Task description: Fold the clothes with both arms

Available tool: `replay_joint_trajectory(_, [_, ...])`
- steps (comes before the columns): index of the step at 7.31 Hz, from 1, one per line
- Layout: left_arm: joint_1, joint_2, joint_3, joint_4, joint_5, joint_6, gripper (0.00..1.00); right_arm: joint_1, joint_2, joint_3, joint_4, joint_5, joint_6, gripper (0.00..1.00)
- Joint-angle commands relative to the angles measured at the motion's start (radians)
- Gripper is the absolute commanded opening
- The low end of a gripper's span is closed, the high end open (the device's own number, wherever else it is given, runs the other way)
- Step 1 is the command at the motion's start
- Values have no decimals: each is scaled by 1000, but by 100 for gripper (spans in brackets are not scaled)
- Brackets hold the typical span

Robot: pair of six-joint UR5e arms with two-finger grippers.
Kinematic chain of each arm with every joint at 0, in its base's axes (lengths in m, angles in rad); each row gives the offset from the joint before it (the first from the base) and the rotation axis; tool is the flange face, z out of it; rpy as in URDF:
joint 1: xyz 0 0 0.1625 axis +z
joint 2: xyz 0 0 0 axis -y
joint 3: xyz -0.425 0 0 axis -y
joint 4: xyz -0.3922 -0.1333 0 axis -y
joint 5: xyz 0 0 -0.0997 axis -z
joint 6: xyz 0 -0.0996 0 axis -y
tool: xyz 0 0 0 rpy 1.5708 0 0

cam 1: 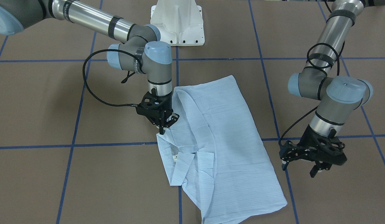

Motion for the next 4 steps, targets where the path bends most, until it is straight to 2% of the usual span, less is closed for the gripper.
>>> replay_joint_trajectory(1, [0,0,-1,0,0,-2,100,-51,-180,244,-53,-10,1,0])
replay_joint_trajectory(2, [1,0,-1,0,0,-2,100,-56,-223,295,-61,-13,1,0])
replay_joint_trajectory(3, [1,0,-3,0,0,-2,100,-62,-238,305,-62,-10,-1,0])
replay_joint_trajectory(4, [1,0,-4,0,0,-2,100,-74,-222,297,-75,-11,-59,99])
